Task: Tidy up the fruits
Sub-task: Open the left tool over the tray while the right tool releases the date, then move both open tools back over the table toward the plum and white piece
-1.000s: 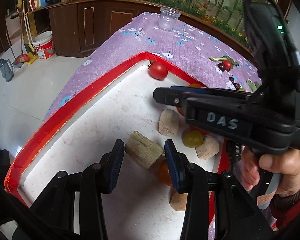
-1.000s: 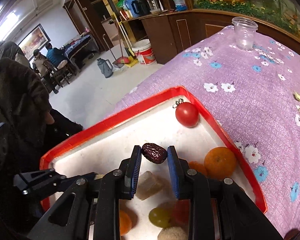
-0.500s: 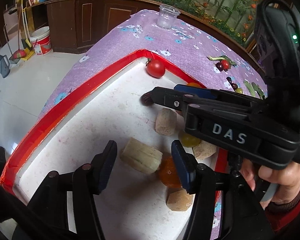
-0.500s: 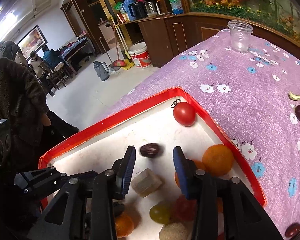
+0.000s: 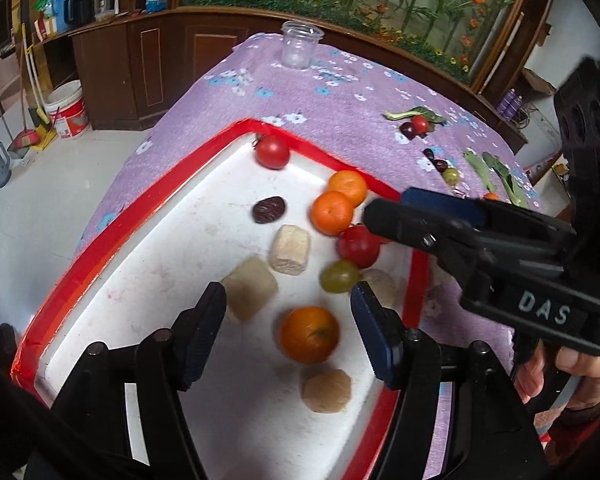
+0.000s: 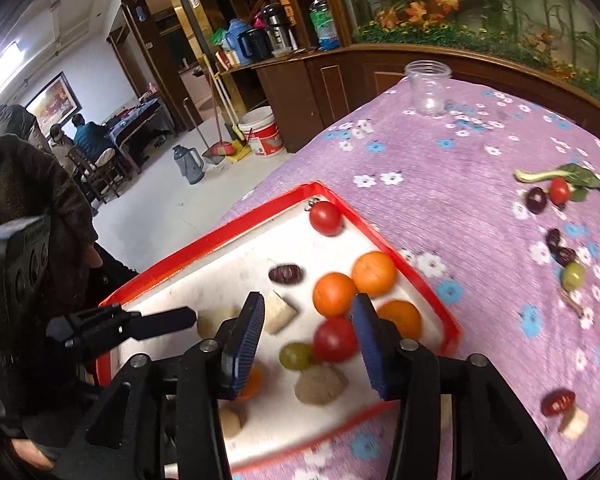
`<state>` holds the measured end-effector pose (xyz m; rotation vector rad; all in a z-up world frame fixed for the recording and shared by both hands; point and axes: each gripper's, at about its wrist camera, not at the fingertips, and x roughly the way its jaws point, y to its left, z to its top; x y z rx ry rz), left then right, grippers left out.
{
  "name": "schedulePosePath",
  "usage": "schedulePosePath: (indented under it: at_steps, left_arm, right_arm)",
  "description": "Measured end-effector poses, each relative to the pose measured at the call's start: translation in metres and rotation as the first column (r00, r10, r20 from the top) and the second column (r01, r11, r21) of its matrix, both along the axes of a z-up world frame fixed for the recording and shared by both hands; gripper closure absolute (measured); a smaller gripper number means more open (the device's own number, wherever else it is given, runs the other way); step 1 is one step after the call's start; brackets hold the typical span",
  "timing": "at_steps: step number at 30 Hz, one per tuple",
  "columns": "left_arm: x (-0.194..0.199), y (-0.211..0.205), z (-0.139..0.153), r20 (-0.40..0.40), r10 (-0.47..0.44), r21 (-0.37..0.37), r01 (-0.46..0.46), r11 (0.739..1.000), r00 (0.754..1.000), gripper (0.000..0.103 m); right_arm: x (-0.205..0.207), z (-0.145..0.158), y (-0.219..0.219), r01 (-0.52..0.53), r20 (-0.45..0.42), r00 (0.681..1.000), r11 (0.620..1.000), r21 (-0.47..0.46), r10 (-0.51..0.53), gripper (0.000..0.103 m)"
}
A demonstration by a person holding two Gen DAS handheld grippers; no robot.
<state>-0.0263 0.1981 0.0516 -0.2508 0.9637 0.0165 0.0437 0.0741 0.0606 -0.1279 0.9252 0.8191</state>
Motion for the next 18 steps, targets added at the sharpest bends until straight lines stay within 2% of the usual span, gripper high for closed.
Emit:
schedulePosePath:
  at_steps: [6,10,18]
  left_arm:
    - [-0.001,-0.014,0.009,0.015,-0.030,0.005,0.030,1.000,0.999,0.039]
    - [0.000,-0.027,0.011,0.009,-0.054,0.005,0.054,0.999,0.998,0.039]
    - [0.000,-0.056,0.018,0.012,-0.106,0.018,0.106,0.994,0.994,0.039]
  right_arm:
    - [-0.013,0.007,-0.033,0.035,0.004,0.999,0.999,0.017,-0.035,0.054]
    - [-0.018,0.012,-0.057,0.066,0.005,0.998,0.997,0.037,-0.067,0.045]
    - [-0.031,0.020,-0.109,0.132,0.019,0.991,0.989,0.060,-0.133,0.044]
